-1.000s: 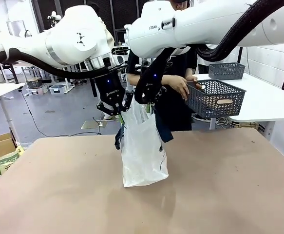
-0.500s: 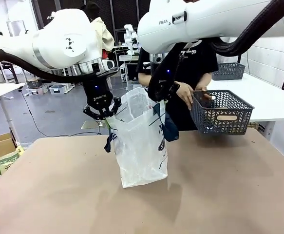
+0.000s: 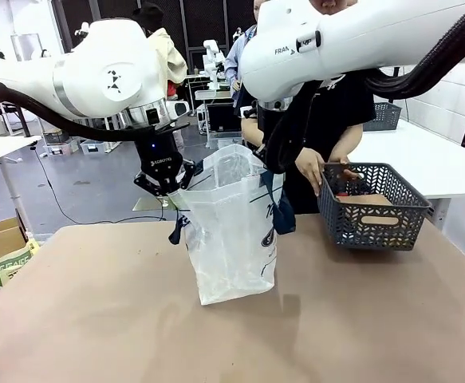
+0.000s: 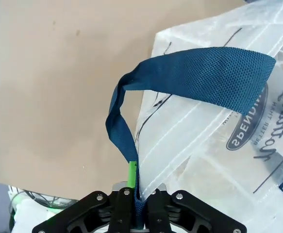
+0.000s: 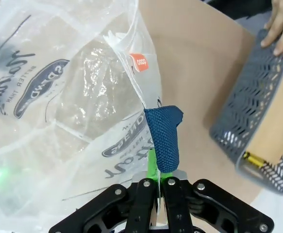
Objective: Transfer purchased items from the store into the shopping bag.
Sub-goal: Open the Reusable shopping bag in the center of the table.
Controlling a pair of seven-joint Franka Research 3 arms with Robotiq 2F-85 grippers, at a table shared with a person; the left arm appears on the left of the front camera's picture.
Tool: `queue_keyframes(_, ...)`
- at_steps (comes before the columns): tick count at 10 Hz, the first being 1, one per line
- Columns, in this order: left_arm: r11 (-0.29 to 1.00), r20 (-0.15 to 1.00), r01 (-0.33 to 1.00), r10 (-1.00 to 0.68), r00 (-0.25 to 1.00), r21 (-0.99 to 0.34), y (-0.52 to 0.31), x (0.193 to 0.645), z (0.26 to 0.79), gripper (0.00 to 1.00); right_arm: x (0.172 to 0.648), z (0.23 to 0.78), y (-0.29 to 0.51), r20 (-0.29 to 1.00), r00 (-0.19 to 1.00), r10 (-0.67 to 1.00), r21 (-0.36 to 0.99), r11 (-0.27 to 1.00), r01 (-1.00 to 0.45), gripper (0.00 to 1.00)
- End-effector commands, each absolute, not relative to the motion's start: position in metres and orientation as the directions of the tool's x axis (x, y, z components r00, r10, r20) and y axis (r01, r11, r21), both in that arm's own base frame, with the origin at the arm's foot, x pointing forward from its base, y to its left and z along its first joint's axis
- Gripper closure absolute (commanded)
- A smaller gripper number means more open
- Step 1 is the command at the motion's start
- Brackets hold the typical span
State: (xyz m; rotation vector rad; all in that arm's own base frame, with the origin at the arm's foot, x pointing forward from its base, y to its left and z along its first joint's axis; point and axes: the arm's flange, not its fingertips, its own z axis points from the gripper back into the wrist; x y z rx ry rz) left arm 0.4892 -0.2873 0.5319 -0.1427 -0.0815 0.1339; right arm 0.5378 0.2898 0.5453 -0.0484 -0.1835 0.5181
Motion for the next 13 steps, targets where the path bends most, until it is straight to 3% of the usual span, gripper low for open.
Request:
queue_keyframes(1,0.985,0.115,-0.033,0.053,0.992,-0.172,-0.281,0.483,0.527,1.00,0.528,0.539,0.278,0.206,0.822,0.531,-0.110,0.847,-0.520,1.00)
queue_keyframes(3,0.983,0.134,0.017,0.008,0.991,-0.185,-0.282,0.484,0.525,1.00,0.526,0.538,0.277,0.221,0.811,0.542,-0.098,0.840,-0.534,1.00)
queue_keyframes(4,0.990,0.100,-0.037,0.051,0.994,-0.136,-0.284,0.484,0.526,1.00,0.525,0.538,0.278,0.210,0.832,0.514,-0.102,0.857,-0.504,1.00)
queue_keyframes(8,0.988,0.102,-0.037,0.053,0.993,-0.147,-0.285,0.492,0.529,1.00,0.534,0.543,0.281,0.195,0.833,0.518,-0.112,0.855,-0.506,1.00)
queue_keyframes(13,0.997,0.132,-0.069,0.074,0.989,-0.041,-0.256,0.491,0.528,1.00,0.536,0.538,0.263,0.133,0.840,0.525,-0.127,0.850,-0.511,1.00)
